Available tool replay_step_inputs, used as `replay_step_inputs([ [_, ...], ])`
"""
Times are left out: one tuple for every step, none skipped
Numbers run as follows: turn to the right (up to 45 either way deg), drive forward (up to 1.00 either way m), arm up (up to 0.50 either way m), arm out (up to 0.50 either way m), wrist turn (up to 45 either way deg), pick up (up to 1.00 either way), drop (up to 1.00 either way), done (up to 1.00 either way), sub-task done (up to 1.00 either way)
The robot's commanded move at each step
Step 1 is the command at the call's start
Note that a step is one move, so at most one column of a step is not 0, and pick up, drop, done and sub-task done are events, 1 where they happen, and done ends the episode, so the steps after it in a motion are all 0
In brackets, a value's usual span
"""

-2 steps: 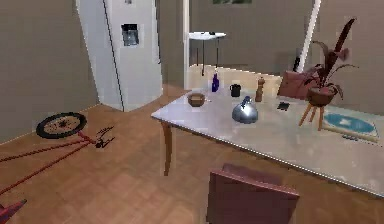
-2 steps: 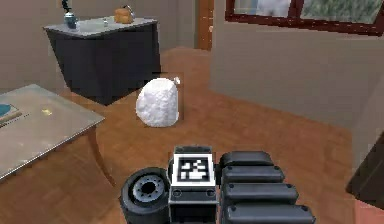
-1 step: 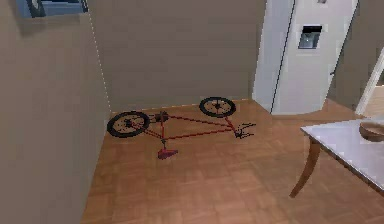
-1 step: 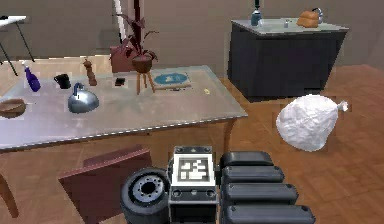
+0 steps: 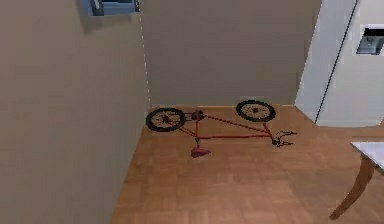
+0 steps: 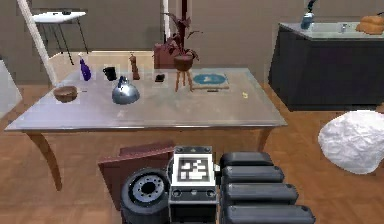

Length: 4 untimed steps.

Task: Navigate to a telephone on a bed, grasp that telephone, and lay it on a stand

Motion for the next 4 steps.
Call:
replay_step_inputs([
  [0.0,0.45,0.00,0.00,0.0,0.00,0.00,0.00,0.00],
  [30.0,0.00,0.00,0.00,0.0,0.00,0.00,0.00,0.00],
  [0.0,1.00,0.00,0.00,0.0,0.00,0.00,0.00,0.00],
  [9.0,0.00,0.00,0.00,0.0,0.00,0.00,0.00,0.00],
])
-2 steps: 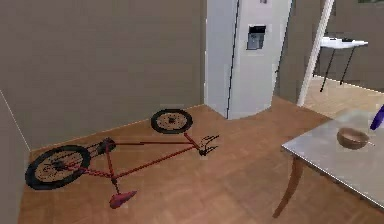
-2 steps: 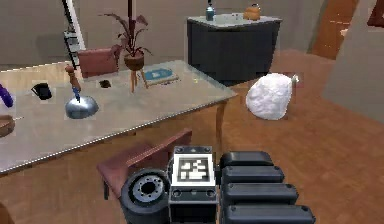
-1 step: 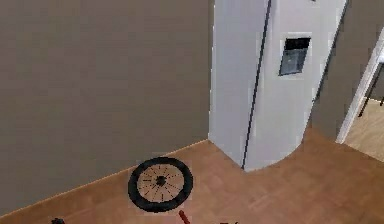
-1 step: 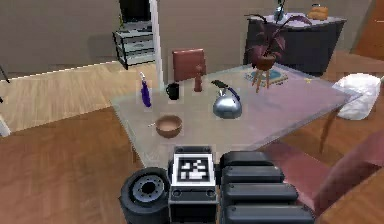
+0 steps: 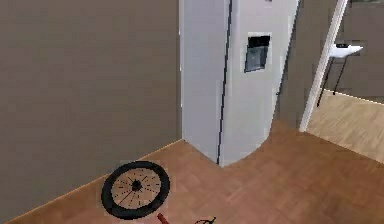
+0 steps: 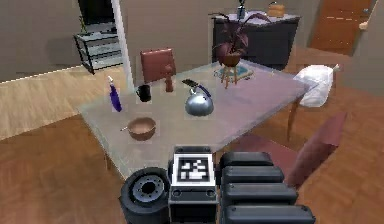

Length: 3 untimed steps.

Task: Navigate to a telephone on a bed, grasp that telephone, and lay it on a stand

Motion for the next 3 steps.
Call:
replay_step_inputs([
  [0.0,0.30,0.00,0.00,0.0,0.00,0.00,0.00,0.00],
  [45.0,0.00,0.00,0.00,0.0,0.00,0.00,0.00,0.00],
  [3.0,0.00,0.00,0.00,0.0,0.00,0.00,0.00,0.00],
])
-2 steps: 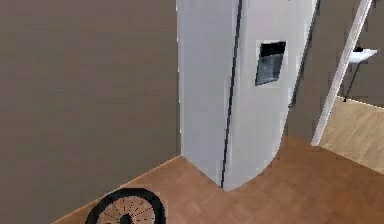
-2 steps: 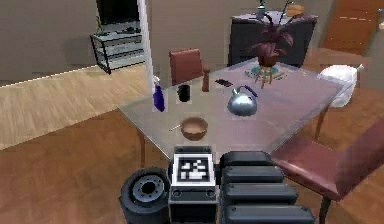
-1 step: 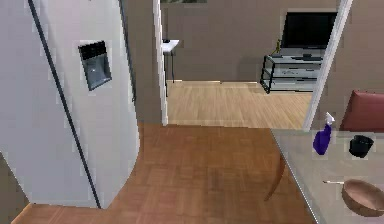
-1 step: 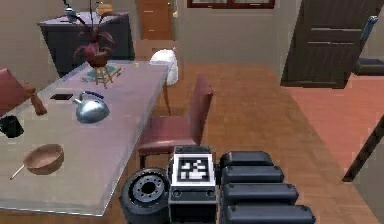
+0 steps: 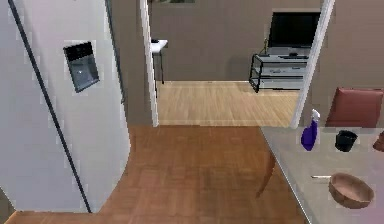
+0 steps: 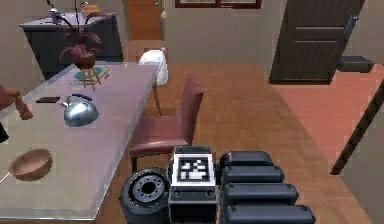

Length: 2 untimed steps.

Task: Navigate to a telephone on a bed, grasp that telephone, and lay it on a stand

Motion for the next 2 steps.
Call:
replay_step_inputs([
  [0.0,1.00,0.00,0.00,0.0,0.00,0.00,0.00,0.00],
  [0.0,0.50,0.00,0.00,0.0,0.00,0.00,0.00,0.00],
])
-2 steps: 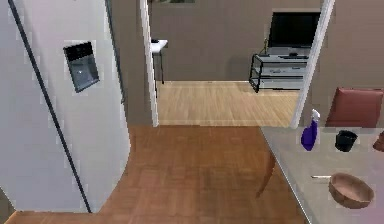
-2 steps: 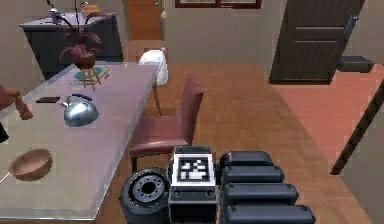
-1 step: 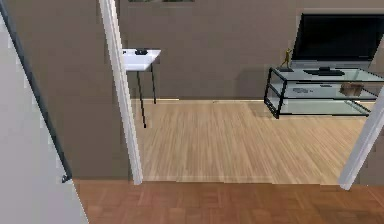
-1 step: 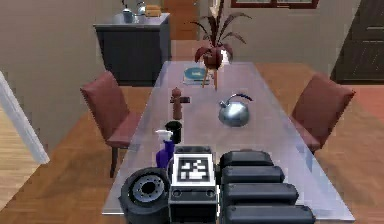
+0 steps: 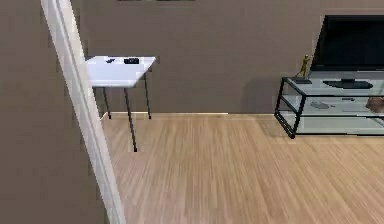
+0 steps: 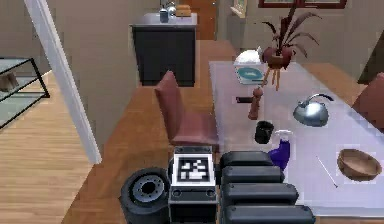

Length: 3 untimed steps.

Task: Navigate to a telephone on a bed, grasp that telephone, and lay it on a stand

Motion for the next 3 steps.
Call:
replay_step_inputs([
  [36.0,0.00,0.00,0.00,0.0,0.00,0.00,0.00,0.00],
  [0.0,1.00,0.00,0.00,0.0,0.00,0.00,0.00,0.00],
  [6.0,0.00,0.00,0.00,0.0,0.00,0.00,0.00,0.00],
])
